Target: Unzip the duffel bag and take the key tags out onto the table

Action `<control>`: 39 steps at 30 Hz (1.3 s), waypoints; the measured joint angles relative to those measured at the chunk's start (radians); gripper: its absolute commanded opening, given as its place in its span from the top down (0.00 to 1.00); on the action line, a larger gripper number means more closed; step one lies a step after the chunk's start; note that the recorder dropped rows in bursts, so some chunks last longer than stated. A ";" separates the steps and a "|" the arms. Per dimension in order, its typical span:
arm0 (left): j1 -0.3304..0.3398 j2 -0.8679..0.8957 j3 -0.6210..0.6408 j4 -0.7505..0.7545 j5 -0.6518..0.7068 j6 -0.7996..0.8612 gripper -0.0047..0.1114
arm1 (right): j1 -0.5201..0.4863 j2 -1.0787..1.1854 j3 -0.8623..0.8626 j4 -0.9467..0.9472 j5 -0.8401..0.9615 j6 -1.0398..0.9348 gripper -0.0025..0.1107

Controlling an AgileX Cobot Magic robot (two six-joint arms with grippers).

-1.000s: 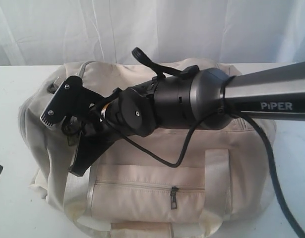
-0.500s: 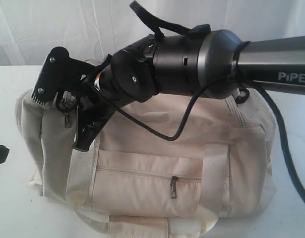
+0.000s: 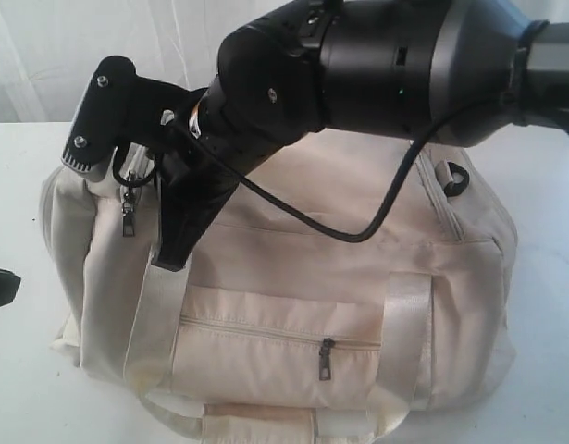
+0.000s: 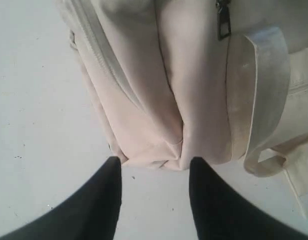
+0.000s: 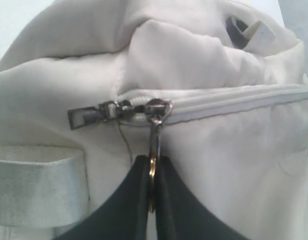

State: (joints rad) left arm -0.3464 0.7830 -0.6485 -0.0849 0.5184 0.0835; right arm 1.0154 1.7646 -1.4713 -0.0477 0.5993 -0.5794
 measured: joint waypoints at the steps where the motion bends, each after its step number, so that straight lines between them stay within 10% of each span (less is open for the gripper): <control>1: 0.000 0.000 0.000 0.000 0.000 0.000 0.54 | 0.002 -0.004 0.000 0.002 0.002 0.015 0.98; 25: -0.060 0.000 0.000 -0.001 -0.011 0.034 0.50 | 0.002 -0.060 -0.001 0.048 0.142 0.139 0.98; 39: -0.080 0.082 0.000 -0.181 -0.263 0.162 0.38 | 0.002 -0.022 -0.008 0.020 0.077 0.120 0.98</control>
State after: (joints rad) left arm -0.4269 0.8652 -0.6485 -0.2661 0.2550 0.2455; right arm 1.0170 1.7422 -1.4790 -0.0276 0.6764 -0.4595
